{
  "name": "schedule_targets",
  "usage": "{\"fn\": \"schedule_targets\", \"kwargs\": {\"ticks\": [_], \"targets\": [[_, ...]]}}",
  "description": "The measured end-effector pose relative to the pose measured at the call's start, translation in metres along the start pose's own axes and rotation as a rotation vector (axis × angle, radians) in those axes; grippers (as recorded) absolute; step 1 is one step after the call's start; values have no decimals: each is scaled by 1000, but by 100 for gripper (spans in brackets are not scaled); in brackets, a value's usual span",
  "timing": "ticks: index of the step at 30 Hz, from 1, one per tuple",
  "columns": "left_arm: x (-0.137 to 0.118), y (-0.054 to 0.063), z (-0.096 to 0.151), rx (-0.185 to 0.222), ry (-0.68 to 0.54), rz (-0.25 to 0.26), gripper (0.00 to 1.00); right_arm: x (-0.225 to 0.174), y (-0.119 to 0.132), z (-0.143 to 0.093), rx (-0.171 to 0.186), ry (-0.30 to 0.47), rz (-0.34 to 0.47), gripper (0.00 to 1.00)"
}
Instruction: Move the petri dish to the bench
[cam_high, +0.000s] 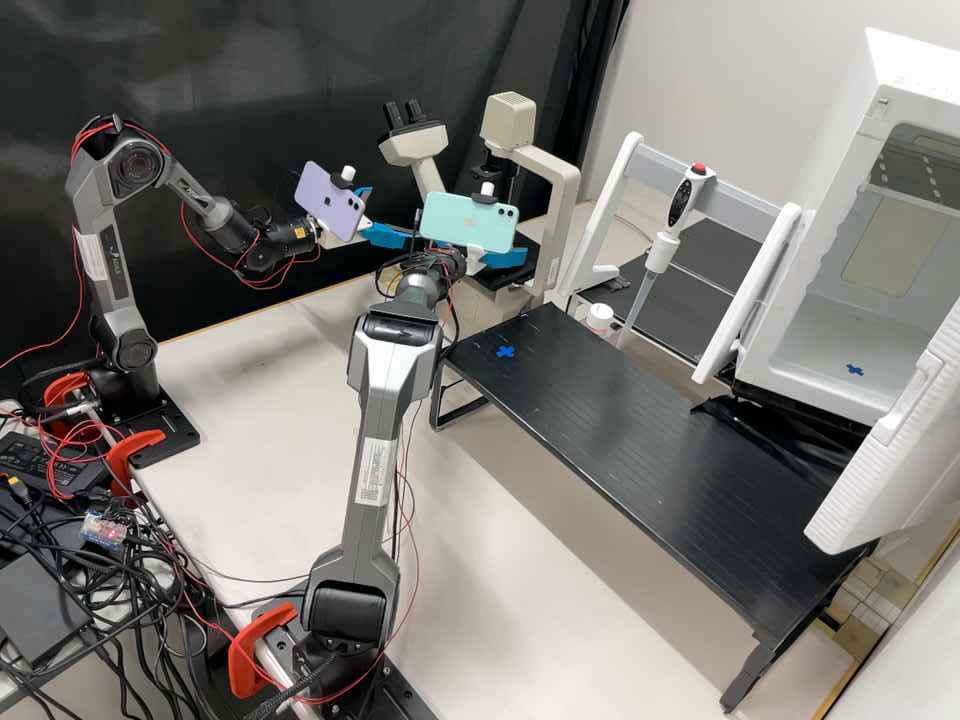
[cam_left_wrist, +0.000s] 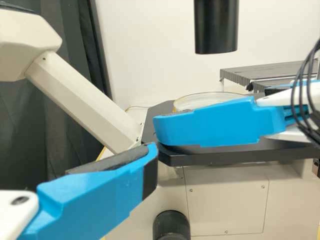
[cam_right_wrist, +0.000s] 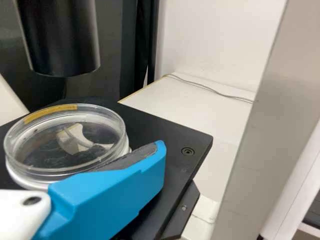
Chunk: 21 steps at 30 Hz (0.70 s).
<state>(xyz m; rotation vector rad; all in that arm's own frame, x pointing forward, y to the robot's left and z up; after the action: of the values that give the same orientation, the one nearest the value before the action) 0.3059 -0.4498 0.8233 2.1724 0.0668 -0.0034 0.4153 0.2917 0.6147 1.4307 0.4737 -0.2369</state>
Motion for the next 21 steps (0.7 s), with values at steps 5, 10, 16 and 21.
{"fn": "schedule_targets", "kwargs": {"ticks": [5,10,16,21], "targets": [[0,0,0,0,0,0,100,3,-2,4,3,-17,-16,100],[0,0,0,0,0,0,100,6,-5,7,6,-29,-55,0],[0,0,0,0,0,0,100,6,-6,8,24,-41,-85,0],[0,0,0,0,0,0,100,6,-7,6,14,-30,-101,0]]}}
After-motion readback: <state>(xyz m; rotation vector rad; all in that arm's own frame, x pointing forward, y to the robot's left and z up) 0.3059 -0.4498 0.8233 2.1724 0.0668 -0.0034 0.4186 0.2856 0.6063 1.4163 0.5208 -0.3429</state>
